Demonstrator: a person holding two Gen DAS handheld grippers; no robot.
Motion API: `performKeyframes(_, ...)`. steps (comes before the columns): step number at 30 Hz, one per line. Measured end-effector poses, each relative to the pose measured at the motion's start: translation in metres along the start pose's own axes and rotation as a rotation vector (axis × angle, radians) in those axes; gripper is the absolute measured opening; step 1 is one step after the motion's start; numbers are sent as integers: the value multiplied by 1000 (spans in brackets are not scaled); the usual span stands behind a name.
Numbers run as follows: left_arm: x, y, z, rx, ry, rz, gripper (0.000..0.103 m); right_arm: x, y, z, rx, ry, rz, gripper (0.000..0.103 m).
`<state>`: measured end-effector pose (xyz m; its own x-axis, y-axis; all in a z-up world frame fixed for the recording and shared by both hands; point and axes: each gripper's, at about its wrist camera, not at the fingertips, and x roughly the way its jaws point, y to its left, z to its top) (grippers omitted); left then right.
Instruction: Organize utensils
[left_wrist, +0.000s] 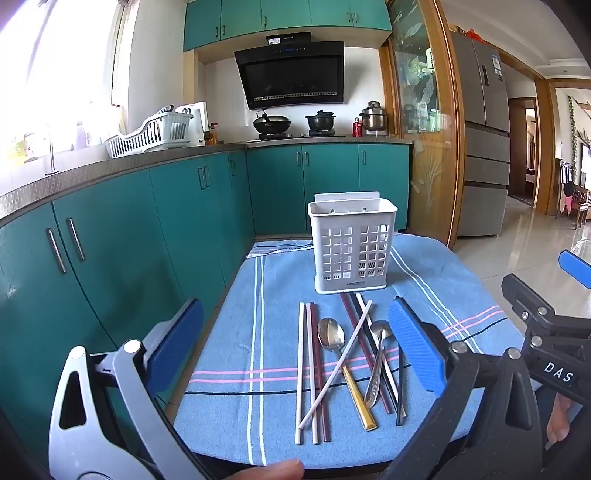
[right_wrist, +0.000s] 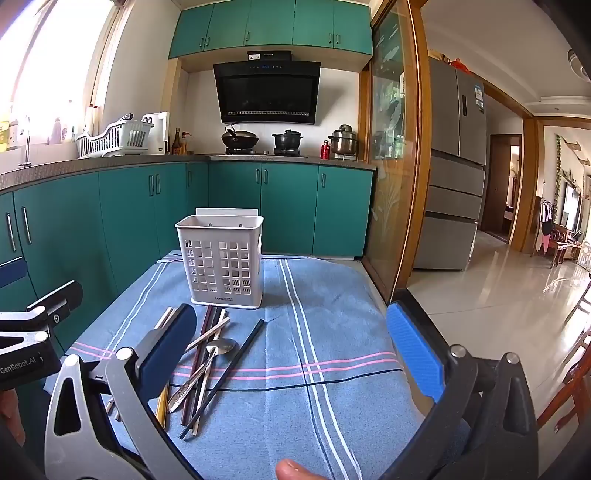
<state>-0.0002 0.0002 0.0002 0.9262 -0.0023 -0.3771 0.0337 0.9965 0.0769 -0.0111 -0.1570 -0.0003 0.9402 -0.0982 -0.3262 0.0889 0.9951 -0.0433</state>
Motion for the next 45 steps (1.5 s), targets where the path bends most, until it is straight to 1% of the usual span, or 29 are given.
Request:
performKeyframes(13,-5,-1,-3,-1,-3,2,99,-1,4,-1,1,0,-4,100)
performKeyframes(16,-5,-1,-3,-4,0,1,99,-2,0,2,2,0,-2,100)
performKeyframes(22,-2,0,-3,-6,1,1,99,-7,-1,4,7,-1,-2,100)
performKeyframes(45,1,1,0,-5,9,-6,99,-5,-2,3,8,0,-1,100)
